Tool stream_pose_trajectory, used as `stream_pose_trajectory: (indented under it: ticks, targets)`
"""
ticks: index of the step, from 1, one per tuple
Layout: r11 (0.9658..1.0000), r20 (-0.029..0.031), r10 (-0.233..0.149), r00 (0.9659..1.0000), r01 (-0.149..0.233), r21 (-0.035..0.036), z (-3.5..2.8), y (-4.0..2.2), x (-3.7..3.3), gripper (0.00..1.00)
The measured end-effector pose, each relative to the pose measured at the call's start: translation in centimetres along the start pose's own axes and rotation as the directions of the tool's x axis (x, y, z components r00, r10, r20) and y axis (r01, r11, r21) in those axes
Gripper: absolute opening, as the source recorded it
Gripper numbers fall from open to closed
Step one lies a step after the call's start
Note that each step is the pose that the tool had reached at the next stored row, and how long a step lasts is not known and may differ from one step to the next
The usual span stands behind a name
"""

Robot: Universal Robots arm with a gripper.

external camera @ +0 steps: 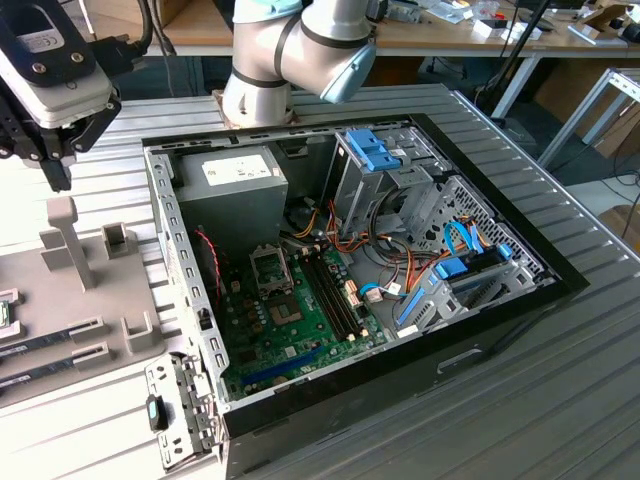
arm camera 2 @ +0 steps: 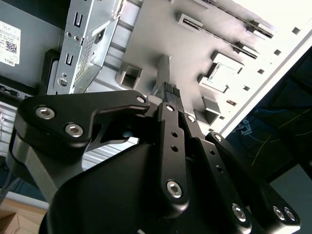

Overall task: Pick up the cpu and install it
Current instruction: 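Reach for the cpu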

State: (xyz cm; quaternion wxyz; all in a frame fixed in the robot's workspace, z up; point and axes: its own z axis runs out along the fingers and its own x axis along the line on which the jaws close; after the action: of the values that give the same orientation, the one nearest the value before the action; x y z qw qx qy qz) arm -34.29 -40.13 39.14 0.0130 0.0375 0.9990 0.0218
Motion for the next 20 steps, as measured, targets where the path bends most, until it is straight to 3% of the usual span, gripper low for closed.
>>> stream_pose_trajectory:
  ticks: [7, 20]
  targets:
    - [1.0, -0.0001, -0.001, 1.0, 0.001, 0.0, 0.14, -0.08, 0.89, 0.11]
    - [1.0, -0.0001, -0.001, 1.0, 0.001, 0.0, 0.25, -0.15, 1.72, 0.11]
